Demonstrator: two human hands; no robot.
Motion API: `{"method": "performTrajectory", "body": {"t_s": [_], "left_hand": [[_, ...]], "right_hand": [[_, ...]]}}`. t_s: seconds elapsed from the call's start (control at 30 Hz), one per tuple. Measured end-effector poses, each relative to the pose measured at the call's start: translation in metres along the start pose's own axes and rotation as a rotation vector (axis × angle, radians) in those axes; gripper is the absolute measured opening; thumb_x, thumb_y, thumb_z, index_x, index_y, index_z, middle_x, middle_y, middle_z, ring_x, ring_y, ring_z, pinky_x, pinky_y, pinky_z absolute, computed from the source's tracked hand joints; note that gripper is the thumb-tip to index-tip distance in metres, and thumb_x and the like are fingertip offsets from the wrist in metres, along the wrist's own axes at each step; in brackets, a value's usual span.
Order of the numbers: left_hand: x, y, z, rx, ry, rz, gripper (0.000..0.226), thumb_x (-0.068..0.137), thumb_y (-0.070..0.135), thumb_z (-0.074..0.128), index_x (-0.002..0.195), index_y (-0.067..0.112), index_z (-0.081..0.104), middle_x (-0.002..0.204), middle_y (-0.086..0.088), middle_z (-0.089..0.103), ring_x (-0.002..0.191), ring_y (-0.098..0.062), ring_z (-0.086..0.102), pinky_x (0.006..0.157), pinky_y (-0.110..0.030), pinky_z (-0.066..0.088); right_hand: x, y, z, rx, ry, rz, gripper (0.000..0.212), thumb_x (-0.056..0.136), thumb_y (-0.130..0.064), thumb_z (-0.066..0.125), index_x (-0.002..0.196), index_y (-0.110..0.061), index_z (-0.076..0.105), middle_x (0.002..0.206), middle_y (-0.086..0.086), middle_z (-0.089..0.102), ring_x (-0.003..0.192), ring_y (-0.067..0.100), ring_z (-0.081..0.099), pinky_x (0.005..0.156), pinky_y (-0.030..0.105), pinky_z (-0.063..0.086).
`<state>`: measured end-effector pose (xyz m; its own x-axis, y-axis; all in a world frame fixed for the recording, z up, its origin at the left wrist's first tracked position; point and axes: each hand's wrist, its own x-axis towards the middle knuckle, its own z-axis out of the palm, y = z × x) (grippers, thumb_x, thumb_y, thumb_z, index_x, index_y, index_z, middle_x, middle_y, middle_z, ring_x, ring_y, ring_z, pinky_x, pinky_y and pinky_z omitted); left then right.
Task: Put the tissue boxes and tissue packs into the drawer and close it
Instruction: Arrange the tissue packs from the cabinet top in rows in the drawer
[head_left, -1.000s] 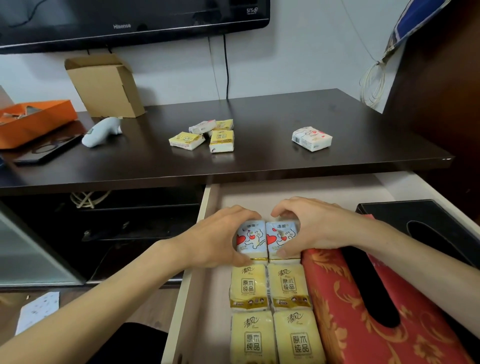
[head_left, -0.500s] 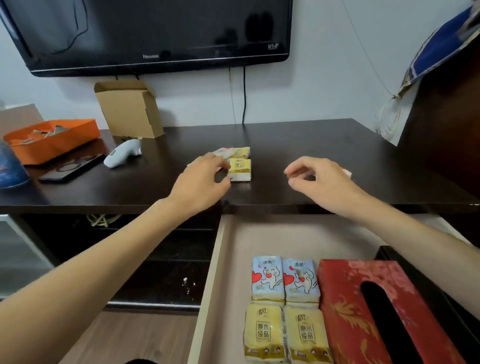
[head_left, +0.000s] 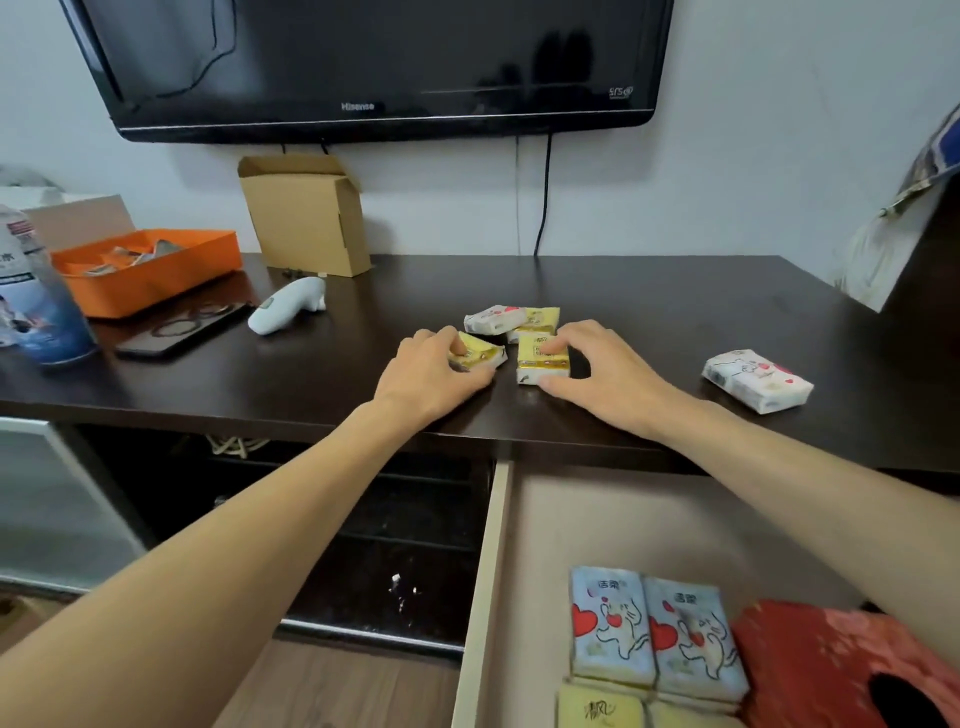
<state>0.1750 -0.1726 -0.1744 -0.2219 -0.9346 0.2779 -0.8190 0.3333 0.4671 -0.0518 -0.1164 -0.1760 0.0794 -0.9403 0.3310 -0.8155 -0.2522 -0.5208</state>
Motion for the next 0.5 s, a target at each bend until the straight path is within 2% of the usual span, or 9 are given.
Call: {"method": "performTrajectory", "body": {"t_s": [0.17,0.23,0.33,0.43,0.5], "left_hand": [[-0.019,0.001,-0.006,-0.003,-0.025,0.047,0.032,0.077,0.055,0.069,0.092,0.029,0.057,0.106,0.001,0.056,0.113,-0.023,0.049,0.085,-0.040,0.046],[-0.028,0.005,-0.013,0.079,-0.065,0.082,0.030,0.077,0.054,0.067,0.092,0.030,0.056,0.102,0.004,0.054,0.117,-0.022,0.043,0.082,-0.039,0.043],[-0.040,0.016,-0.024,0.114,-0.161,0.091,0.030,0.072,0.051,0.068,0.090,0.029,0.057,0.096,0.003,0.057,0.112,-0.022,0.043,0.077,-0.037,0.040],[-0.056,0.030,-0.032,0.066,-0.231,0.089,0.031,0.069,0.047,0.074,0.091,0.030,0.060,0.105,-0.002,0.063,0.103,-0.021,0.052,0.076,-0.036,0.044],[-0.067,0.040,-0.036,0.040,-0.248,0.116,0.033,0.069,0.043,0.077,0.095,0.030,0.062,0.113,-0.002,0.063,0.103,-0.022,0.056,0.083,-0.037,0.048]], "right_hand": [[-0.018,-0.005,-0.012,-0.028,-0.047,0.013,0.032,0.090,-0.036,0.075,0.118,-0.027,0.063,0.142,-0.006,0.057,0.130,0.019,0.048,0.093,0.032,0.035],[-0.028,-0.009,-0.021,-0.055,-0.074,0.023,0.031,0.088,-0.039,0.076,0.113,-0.027,0.063,0.135,-0.003,0.061,0.125,0.022,0.051,0.095,0.038,0.040],[-0.042,-0.014,-0.033,-0.076,-0.078,0.038,0.031,0.082,-0.045,0.080,0.102,-0.029,0.062,0.118,-0.001,0.061,0.112,0.023,0.057,0.093,0.041,0.046],[-0.062,-0.020,-0.039,-0.046,-0.048,0.064,0.038,0.076,-0.047,0.085,0.101,-0.033,0.060,0.114,-0.003,0.060,0.106,0.020,0.059,0.094,0.044,0.050],[-0.079,-0.023,-0.044,0.017,-0.020,0.085,0.043,0.074,-0.044,0.087,0.105,-0.032,0.059,0.116,-0.004,0.060,0.107,0.019,0.061,0.096,0.046,0.052]]}}
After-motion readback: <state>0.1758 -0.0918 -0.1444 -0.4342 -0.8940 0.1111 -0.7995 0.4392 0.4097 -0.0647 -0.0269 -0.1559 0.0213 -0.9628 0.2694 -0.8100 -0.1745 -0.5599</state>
